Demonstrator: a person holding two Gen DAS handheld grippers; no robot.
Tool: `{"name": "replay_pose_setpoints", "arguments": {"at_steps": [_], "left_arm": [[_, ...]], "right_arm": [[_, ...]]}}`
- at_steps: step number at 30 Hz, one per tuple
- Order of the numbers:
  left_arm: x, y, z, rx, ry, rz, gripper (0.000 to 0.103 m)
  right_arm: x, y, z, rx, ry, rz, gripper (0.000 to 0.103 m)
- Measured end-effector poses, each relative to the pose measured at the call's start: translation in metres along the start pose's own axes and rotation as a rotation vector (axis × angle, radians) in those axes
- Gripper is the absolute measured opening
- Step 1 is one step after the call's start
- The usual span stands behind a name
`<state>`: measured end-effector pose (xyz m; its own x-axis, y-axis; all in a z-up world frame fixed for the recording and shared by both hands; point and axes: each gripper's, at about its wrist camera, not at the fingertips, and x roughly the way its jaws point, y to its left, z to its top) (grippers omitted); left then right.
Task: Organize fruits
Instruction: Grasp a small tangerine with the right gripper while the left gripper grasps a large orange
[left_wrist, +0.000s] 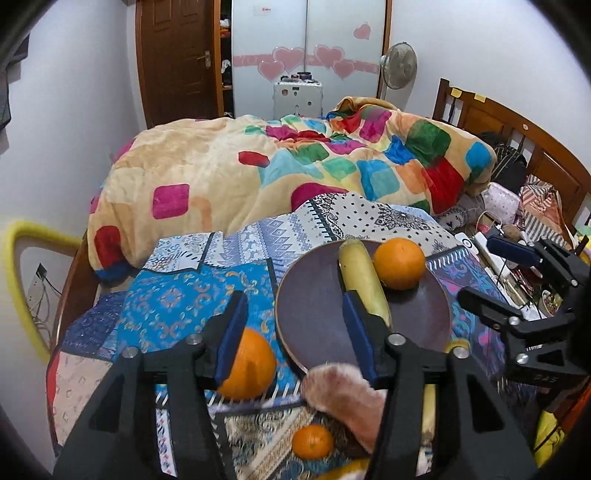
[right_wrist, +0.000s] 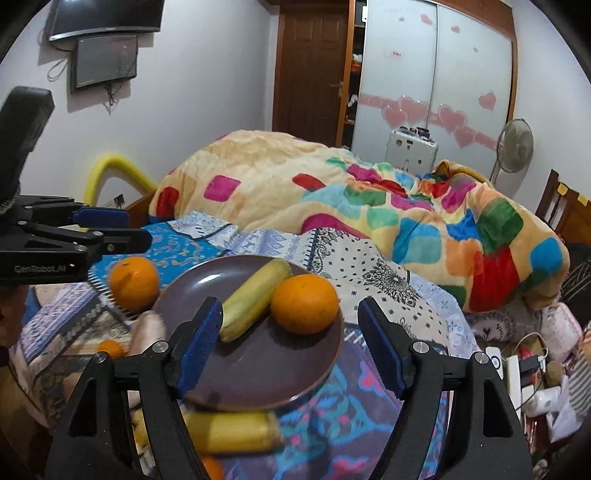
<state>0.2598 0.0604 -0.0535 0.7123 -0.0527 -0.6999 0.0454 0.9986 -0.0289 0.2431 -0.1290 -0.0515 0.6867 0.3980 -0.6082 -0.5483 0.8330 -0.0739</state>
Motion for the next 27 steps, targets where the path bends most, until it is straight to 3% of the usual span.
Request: {"name": "replay_pose_setpoints", "arguments": {"at_steps": [9,24,27], "left_arm": [[-0.014,0.017,-0.041,-0.042,0.043,0.034,0.062],[-0.024,0.025,-0.113,-0.030,0.118,0.041,0.066],[-0.024,0.026,-0.119,-0.023,0.122,0.047,0.066]], "right_arm": [[-0.022,0.012,-0.027,0.035,0.000,0.022,0.073],[-0.015,0.030,-0.092,0.098,0.108,0.054,0.073],[-0.010,0.029,-0.098,0.109,0.128,0.061,0.061]]}}
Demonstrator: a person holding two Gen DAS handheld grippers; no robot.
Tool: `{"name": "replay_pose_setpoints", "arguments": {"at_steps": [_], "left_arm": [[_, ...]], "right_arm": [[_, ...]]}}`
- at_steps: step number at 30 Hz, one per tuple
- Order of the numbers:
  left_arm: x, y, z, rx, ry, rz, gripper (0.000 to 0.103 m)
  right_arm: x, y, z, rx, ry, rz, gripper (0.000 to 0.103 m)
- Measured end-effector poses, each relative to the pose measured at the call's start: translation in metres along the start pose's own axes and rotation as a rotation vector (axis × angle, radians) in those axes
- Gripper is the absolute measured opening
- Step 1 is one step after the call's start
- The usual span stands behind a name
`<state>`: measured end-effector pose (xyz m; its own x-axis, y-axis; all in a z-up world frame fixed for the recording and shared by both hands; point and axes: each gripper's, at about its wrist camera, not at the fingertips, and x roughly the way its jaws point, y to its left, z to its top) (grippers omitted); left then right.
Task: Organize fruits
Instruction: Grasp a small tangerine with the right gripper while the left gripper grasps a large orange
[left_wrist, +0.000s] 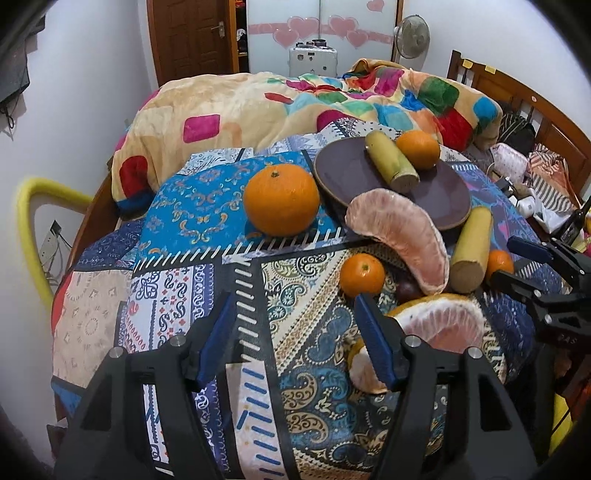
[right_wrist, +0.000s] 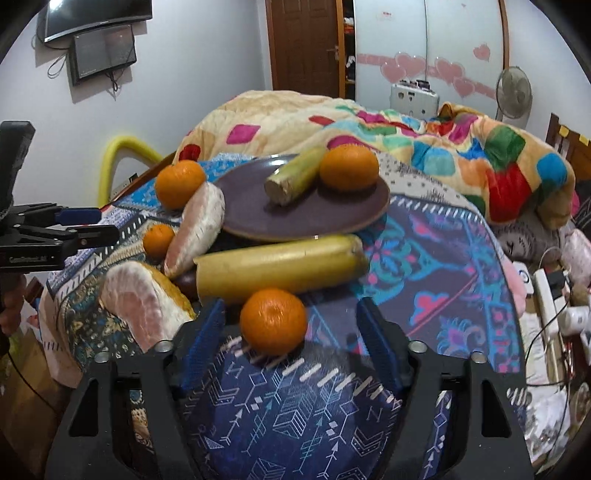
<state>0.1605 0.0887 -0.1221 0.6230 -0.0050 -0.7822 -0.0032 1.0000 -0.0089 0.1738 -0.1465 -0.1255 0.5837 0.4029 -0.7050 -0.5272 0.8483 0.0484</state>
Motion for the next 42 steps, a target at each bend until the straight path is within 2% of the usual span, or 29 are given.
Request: {"name": "replay_pose_setpoints", "arguments": {"at_steps": [1,2,4,5,9,17,25,31,34,42], "left_arm": [[0.000,0.000,-0.001,0.001,0.001,0.003,0.066],[0.001,0.000,0.000,0.004,0.002,0.007,0.066],[0.002,0.000,0.000,0.008,0.001,0.012,0.066],[0.003,0.001,0.001,0.006,-0.001,0.013,0.066],[0.006,0.004,0.007,-0.007,-0.005,0.007,0.067],[0.019,0.010,0.030,-0.026,-0.019,0.011,0.069],[0.043,0.015,0.057,-0.054,-0.014,0.006,0.069],[0.066,0.013,0.070,-0.043,-0.002,0.021,0.070],[0.077,0.014,0.074,-0.040,0.012,0.014,0.074],[0.099,0.017,0.078,-0.048,0.036,-0.005,0.074]], "right_arm": [[0.003,-0.002,-0.001,0.005,0.011,0.008,0.054],[0.003,-0.001,-0.002,0.007,0.017,0.015,0.051],[0.004,0.000,-0.002,0.012,0.024,0.053,0.038],[0.003,0.001,-0.001,0.007,0.023,0.063,0.034],[-0.002,0.002,0.001,-0.015,0.011,0.046,0.034],[-0.019,-0.021,0.013,0.001,-0.045,-0.014,0.034],[-0.011,-0.044,0.029,0.014,-0.068,-0.058,0.034],[-0.001,-0.053,0.036,0.018,-0.071,-0.058,0.034],[0.004,-0.054,0.039,0.014,-0.069,-0.055,0.034],[0.018,-0.056,0.043,0.002,-0.056,-0.051,0.034]]}}
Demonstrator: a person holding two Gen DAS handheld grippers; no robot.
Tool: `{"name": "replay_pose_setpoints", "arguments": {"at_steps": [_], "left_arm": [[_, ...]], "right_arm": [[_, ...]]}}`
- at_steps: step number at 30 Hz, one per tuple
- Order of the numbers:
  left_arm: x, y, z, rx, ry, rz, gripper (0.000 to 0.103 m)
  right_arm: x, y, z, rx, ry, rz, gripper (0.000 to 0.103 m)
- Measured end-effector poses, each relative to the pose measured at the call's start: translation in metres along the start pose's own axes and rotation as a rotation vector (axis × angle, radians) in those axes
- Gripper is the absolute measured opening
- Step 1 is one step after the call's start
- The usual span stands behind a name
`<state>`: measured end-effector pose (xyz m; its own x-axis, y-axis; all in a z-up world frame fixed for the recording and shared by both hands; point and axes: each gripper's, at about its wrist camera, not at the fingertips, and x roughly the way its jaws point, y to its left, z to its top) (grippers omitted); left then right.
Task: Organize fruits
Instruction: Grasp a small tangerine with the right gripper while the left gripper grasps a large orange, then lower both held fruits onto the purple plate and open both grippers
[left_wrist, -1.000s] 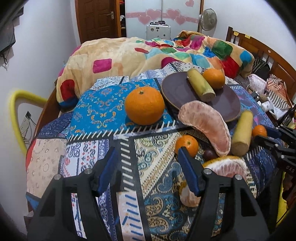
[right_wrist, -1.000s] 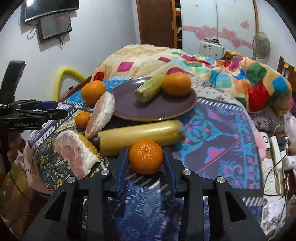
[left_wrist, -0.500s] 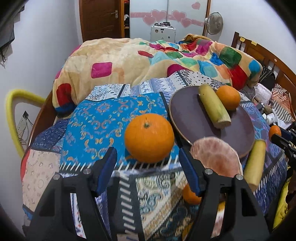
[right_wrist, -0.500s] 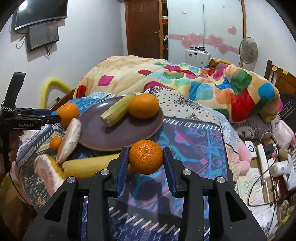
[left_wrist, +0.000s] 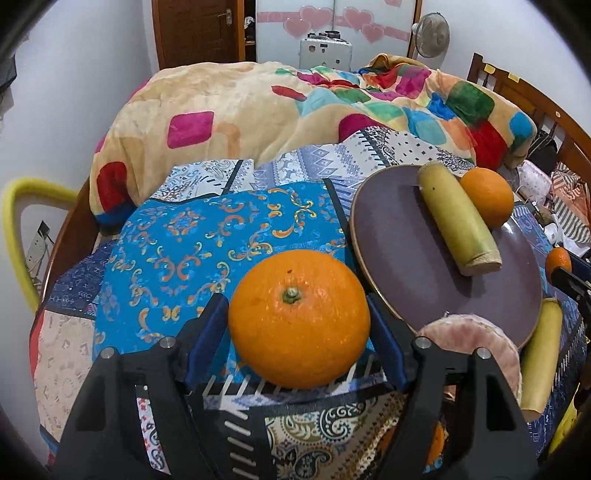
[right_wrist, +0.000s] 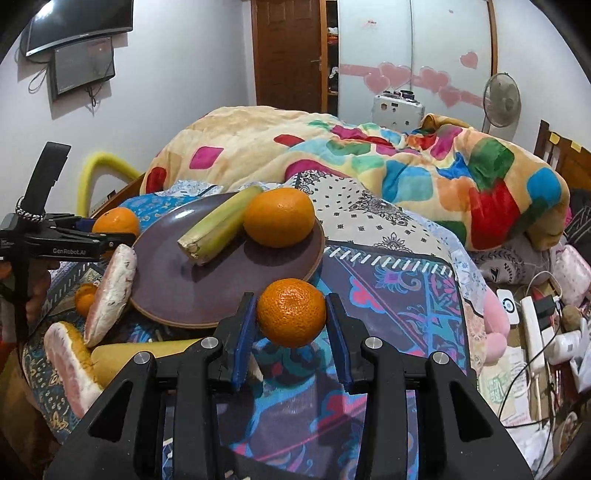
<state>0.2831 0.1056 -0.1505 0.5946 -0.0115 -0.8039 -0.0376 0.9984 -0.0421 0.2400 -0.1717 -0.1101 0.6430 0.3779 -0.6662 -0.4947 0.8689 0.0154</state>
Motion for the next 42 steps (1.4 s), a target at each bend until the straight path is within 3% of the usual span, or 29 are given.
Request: {"name": "replay_pose_setpoints", "arguments": {"at_steps": [2,9,23,31,42], "left_arm": [[0.002,0.000,-0.001,-0.005,0.003,-0.014,0.069],[-0.002,-0.002,0.000,0.005,0.006,0.006,0.068],[-0.042,-0.031,0.024,0.050,-0.092,-0.023,0.068],[-0.029,-0.058,0.040,0.084,-0.081,-0.045,0.068],[0.007,-0.074,0.057,0.130,-0.029,-0.050,0.068]], "right_arm": [[0.002,-0.001,0.001,0.002,0.003,0.004,0.034],[0.001,-0.001,0.003,0.006,0.004,0.013,0.034],[-0.004,0.004,0.026,-0.023,-0.043,0.016,0.034],[0.010,0.006,0.037,-0.036,-0.038,0.019,0.034],[0.040,0.017,0.037,-0.096,0.034,0.036,0.035]]}}
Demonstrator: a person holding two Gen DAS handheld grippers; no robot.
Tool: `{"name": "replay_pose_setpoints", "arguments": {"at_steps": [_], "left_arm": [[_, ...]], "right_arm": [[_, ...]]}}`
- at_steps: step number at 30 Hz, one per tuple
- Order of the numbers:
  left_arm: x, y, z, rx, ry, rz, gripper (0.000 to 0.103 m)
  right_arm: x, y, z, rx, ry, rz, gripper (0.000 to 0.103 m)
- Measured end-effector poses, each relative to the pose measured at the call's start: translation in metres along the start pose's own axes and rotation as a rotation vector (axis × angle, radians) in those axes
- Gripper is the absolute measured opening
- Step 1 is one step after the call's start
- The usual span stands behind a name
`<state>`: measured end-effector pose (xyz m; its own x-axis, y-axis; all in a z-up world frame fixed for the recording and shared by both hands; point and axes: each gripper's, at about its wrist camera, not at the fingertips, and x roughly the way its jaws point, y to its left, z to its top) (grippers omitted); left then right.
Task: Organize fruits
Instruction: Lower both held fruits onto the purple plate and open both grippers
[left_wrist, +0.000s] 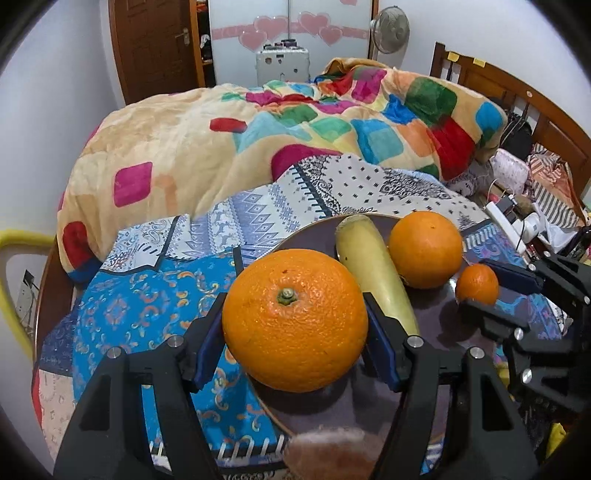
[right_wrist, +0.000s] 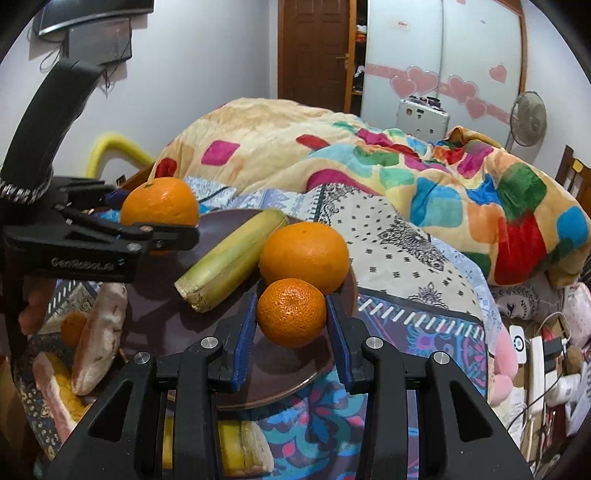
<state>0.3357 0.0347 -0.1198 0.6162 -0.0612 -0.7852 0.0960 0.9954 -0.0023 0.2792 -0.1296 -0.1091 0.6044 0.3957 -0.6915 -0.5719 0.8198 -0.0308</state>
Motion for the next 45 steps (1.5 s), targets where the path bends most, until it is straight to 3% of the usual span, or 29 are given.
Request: {"name": "replay_pose_setpoints", "arguments": {"at_steps": [10,15,19,23,27,30,37,40,45], "left_arm": [[0.019,-0.001,0.001,0.003,0.041,0.017,0.068],[0.023,0.003,0.001,-0.025,0.058,-0.003,0.068],[0.019,0.001,0.002,-0.002,0.058,0.015,0.068],[0.002,-0.004,0.005,0.013,0.004,0.014,0.069],[-0.025,-0.008,0.011,0.008,-0.066,0.012,0.080],[-0.043,-0.013,0.009,0.026,-0.093,0.017,0.080],[-0.080,-0.017,-0.019,0.042,-0.095,0.015,0.081],[-0.092,-0.015,-0.038,0.032,-0.084,0.009,0.082],[-0.105,-0.006,-0.076,0.011,-0.049,0.013,0.085]], "right_arm": [[0.008,0.003,0.000,-0.017,0.022,0.022,0.035],[0.005,0.003,0.001,-0.012,0.003,0.014,0.056],[0.000,0.003,0.001,-0.004,-0.011,0.015,0.056],[-0.008,0.004,0.000,0.001,-0.017,0.021,0.056],[-0.019,0.008,-0.001,-0.005,-0.033,0.013,0.056],[-0.032,0.013,-0.002,-0.010,-0.050,0.016,0.056],[-0.060,0.028,-0.013,-0.015,-0.081,0.032,0.064],[-0.066,0.036,-0.021,-0.011,-0.081,0.048,0.070],[-0.067,0.050,-0.034,-0.014,-0.064,0.070,0.071]]}}
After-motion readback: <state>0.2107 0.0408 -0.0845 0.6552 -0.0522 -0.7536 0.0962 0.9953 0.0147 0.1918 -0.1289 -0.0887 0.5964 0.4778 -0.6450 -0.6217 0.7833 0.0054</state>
